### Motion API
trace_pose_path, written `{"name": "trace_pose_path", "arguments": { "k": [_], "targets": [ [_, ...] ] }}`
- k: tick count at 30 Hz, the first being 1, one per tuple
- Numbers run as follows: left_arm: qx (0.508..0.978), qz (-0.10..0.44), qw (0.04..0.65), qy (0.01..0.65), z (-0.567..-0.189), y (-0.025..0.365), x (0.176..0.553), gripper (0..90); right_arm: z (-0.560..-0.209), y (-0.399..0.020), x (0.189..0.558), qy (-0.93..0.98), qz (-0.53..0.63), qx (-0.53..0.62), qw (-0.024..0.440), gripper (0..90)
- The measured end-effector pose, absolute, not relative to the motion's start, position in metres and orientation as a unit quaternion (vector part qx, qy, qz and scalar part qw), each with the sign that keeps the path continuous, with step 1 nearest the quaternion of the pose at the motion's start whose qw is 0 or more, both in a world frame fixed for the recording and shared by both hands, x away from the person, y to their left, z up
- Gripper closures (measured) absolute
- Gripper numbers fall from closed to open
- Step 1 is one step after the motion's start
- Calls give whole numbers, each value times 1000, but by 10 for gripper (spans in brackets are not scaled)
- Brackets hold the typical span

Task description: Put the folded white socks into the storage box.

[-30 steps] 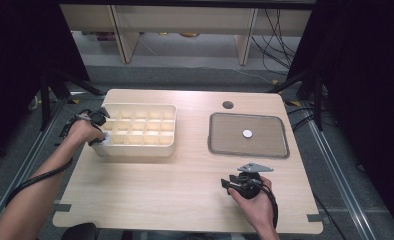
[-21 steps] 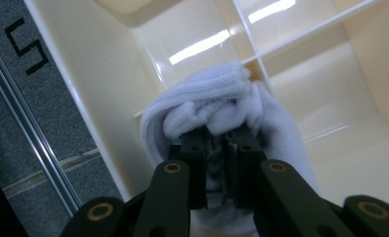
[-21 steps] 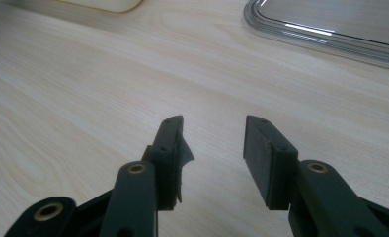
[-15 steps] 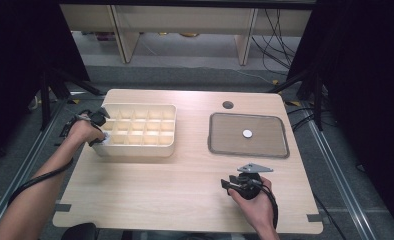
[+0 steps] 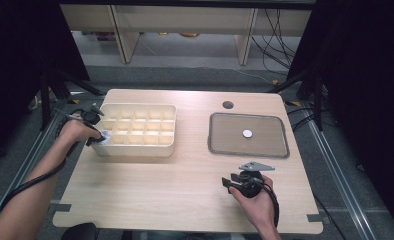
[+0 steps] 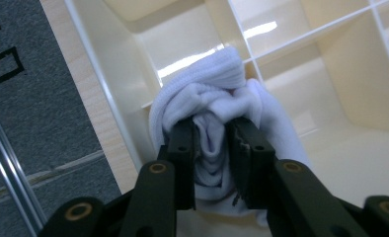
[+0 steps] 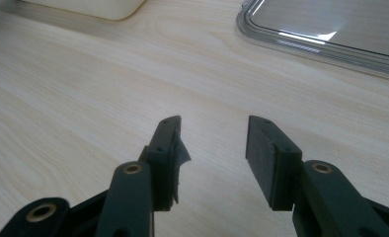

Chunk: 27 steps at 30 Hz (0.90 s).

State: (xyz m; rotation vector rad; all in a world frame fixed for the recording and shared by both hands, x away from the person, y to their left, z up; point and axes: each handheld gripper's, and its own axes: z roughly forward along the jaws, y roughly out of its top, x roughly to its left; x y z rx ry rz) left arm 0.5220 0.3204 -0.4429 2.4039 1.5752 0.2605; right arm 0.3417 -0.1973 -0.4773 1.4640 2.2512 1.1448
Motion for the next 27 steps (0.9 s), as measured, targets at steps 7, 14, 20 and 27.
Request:
{"name": "trace_pose_path", "arguments": {
  "k": [7, 14, 20, 27],
  "targets": [
    [819, 95, 163, 542, -418, 324, 516, 583, -477, -196, 341, 763, 396, 499, 109, 571],
    [803, 108, 210, 548, -398, 325, 508, 527, -476, -197, 341, 765, 389, 502, 112, 569],
    [803, 135, 233, 532, -393, 324, 500, 484, -477, -197, 342, 762, 394, 502, 110, 562],
    [791, 172, 271, 520, -395, 314, 478, 446, -478, -199, 343, 764, 396, 497, 111, 556]
  ]
}}
